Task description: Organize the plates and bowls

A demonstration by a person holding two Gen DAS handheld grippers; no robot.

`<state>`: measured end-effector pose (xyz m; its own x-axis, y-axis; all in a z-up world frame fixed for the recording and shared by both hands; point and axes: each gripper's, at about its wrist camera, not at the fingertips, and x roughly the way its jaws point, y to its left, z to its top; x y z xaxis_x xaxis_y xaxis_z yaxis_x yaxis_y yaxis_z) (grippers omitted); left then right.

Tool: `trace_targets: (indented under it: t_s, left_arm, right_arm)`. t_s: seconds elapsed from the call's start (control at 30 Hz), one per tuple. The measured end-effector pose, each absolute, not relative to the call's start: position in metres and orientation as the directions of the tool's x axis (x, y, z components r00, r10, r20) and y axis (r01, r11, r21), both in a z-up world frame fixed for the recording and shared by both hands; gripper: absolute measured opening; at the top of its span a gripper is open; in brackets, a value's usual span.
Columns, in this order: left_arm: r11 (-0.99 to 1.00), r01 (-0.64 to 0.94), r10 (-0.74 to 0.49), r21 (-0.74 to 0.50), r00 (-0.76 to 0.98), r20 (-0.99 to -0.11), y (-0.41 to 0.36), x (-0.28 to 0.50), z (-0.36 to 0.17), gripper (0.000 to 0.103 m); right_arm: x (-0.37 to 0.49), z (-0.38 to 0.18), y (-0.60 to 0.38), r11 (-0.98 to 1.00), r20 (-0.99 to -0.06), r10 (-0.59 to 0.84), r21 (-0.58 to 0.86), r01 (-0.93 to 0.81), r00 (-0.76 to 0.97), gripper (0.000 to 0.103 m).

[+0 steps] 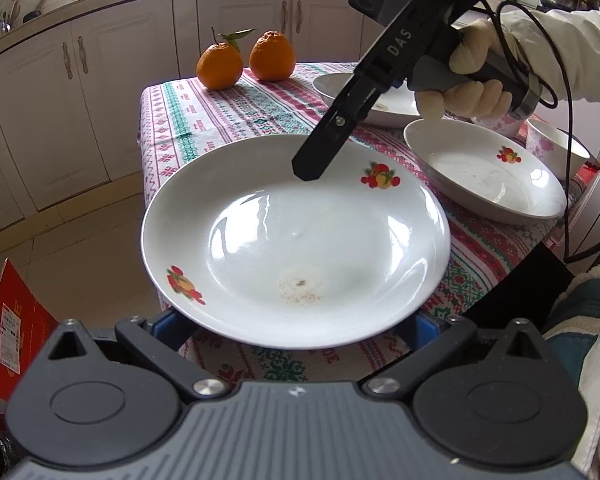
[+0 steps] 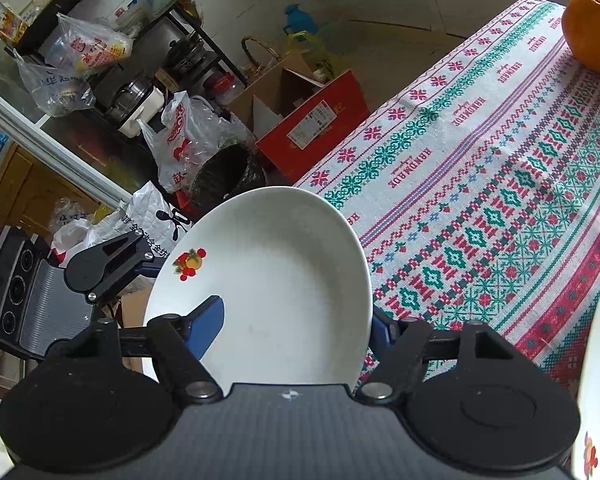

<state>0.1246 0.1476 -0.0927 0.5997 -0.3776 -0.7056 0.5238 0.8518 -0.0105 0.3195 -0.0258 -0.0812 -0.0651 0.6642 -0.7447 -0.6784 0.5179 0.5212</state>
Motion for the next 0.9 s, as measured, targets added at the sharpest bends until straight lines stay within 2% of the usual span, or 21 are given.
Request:
trace_targets:
  t_s: [0.47, 0.9]
  left_arm:
    - [0.826, 0.563, -0.393, 0.024, 0.607, -0.690, 0.140, 0.151, -0.078, 0.102]
    - [0.802, 0.596, -0.407, 0.037, 0.591, -0.696, 0.132, 0.204, -0.088, 0.102]
  right_arm:
    - [0.334, -0.064, -0.045, 0.533, -0.738, 0.675, 0.494, -0.687, -0.007, 0.078]
    - [0.374, -0.061, -0.057, 0.594, -0.756, 0.650, 0.438, -0.675, 0.081, 0.078]
